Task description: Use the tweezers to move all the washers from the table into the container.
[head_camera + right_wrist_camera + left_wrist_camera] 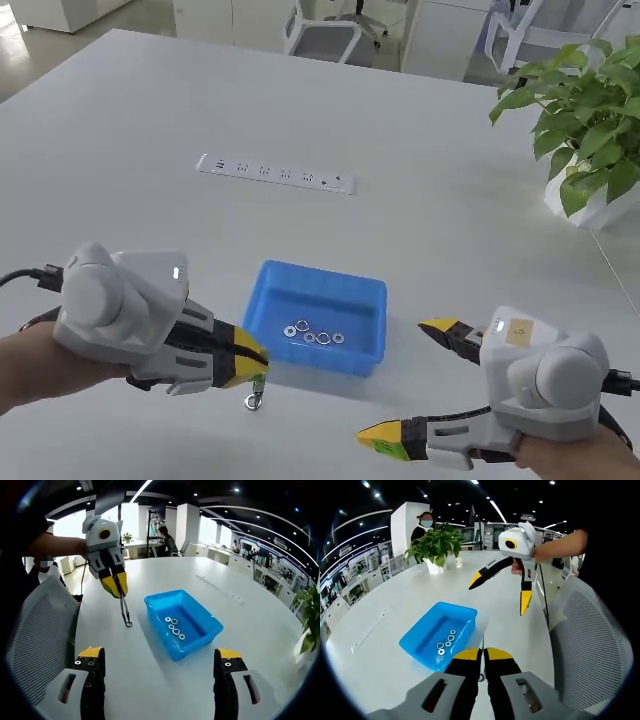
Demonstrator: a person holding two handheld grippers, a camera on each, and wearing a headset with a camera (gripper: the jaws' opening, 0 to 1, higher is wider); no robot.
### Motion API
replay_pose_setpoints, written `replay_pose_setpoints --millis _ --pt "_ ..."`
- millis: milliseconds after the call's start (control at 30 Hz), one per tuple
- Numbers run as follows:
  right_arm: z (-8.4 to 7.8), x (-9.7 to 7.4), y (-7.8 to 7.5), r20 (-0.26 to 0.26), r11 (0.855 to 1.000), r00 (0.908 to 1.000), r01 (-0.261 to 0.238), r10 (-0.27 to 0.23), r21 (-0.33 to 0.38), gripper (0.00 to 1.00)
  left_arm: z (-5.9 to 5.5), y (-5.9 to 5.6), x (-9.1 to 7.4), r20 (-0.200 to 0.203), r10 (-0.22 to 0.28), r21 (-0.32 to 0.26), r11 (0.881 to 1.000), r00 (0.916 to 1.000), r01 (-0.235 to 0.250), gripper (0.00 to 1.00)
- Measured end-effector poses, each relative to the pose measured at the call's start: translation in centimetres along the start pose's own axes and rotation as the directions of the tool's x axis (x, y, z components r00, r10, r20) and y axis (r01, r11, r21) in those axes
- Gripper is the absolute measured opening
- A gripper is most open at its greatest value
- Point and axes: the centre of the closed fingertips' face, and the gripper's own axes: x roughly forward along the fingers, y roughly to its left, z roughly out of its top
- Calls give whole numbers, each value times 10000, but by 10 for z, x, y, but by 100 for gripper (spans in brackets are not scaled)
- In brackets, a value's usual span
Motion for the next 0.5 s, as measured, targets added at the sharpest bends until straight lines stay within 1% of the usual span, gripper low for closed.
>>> replay_pose_setpoints --millis 167,367,467,500 --pt "0 0 0 -17 10000 10000 11 -11 -5 90 0 -1 -1 -22 -14 -114 9999 10000 13 7" --pt "-1 0 0 -49 10000 10000 -7 7 -11 90 -1 0 -3 -28 -4 -85 10000 10000 3 7" --pt "-1 0 0 -50 10000 10000 -8 8 -13 90 0 -1 -4 137 -47 -83 10000 9999 48 7" --pt "-1 0 0 -43 10000 10000 -11 11 -14 90 0 0 -4 122 -30 -67 10000 9999 31 7"
